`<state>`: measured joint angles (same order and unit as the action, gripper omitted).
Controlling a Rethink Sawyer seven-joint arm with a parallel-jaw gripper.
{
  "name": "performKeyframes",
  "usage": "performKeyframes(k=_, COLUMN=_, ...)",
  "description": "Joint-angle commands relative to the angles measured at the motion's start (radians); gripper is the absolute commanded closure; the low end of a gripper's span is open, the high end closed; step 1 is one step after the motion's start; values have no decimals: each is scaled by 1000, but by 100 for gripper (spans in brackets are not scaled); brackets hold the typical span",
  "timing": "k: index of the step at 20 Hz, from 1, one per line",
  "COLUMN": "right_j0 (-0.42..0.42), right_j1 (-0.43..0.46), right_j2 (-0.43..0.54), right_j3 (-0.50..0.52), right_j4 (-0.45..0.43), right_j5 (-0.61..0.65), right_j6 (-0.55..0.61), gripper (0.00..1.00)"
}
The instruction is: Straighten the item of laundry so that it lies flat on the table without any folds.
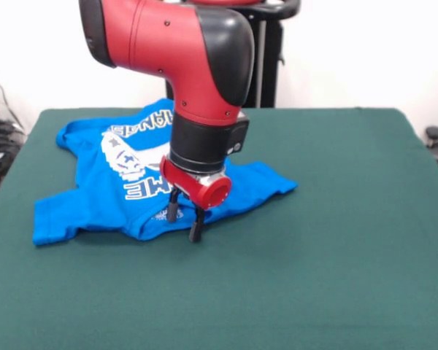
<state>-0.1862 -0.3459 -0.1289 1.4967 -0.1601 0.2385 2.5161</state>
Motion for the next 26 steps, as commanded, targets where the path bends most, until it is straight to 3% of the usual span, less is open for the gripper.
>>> performKeyframes(k=1, right_j0=36, right_j1=59, right_j2=15, right_j3=11, right_j4=55, right_j5=-52, right_j6=150, gripper=0)
performKeyframes(k=13, right_j0=50, right_j1=144, right_j2=-39, right_j3=-78, right_j4=33, right_j5=52, right_j6=90, gripper=0)
performKeyframes(k=14, right_j0=59, right_j1=147, right_j2=-52, right_j3=-87, right_j4=28, right_j5=62, right_j6=82, gripper=100)
performKeyframes(k=21, right_j0=21, right_j1=117, right_j2=-6, right_j3=-74, right_j4=43, right_j5=152, right_j6=47, gripper=100)
performKeyframes(k=26, right_j0=15, right_j1=96, right_j2=1, right_j3=-59, right_j4=48, right_j5=150, right_j6=53, gripper=100)
